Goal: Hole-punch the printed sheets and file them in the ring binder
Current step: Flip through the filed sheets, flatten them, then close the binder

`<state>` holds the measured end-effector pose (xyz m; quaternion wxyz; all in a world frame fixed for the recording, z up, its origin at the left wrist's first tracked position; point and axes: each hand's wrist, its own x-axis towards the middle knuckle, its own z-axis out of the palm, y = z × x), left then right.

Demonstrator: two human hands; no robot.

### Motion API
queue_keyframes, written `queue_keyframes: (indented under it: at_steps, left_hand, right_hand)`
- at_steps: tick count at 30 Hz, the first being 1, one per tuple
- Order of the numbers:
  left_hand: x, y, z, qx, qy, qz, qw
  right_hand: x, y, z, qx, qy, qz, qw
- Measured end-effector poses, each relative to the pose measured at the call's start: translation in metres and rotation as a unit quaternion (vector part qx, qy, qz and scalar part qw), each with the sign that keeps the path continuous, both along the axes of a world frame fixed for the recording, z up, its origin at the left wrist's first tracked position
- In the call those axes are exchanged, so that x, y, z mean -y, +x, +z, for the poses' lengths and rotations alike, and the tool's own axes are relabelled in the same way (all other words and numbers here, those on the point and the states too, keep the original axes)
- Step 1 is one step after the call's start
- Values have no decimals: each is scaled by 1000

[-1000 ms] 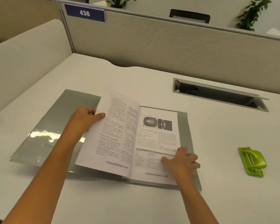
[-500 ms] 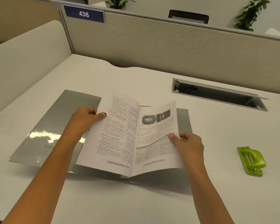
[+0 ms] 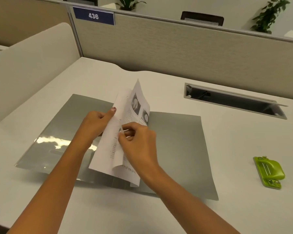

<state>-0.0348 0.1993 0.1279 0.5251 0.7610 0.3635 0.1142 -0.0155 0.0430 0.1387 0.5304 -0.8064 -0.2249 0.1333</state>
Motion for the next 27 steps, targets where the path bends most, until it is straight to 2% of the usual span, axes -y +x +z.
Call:
queue_keyframes:
  at_steps: [4, 9, 14, 18, 22, 27]
  left_hand:
    - [3, 0, 1, -47, -5, -26, 999]
    - [-4, -2, -6, -28, -23, -50, 998]
    - [-9, -7, -12, -38, -63, -45, 996]
    - [-16, -12, -13, -32, -88, -28, 995]
    - [-20, -14, -16, -29, -109, -15, 993]
    - [-22, -15, -19, -43, -128, -14, 991]
  right_hand:
    - [-18, -9, -8, 35, -19, 27, 999]
    - [-22, -14, -22, 77, -14, 74, 994]
    - [0, 4, -52, 127, 13, 14, 992]
    - [32, 29, -91, 134, -98, -26, 986]
    - [67, 45, -127, 149, -231, -24, 961]
    - [83, 48, -144, 190, -282, -36, 940]
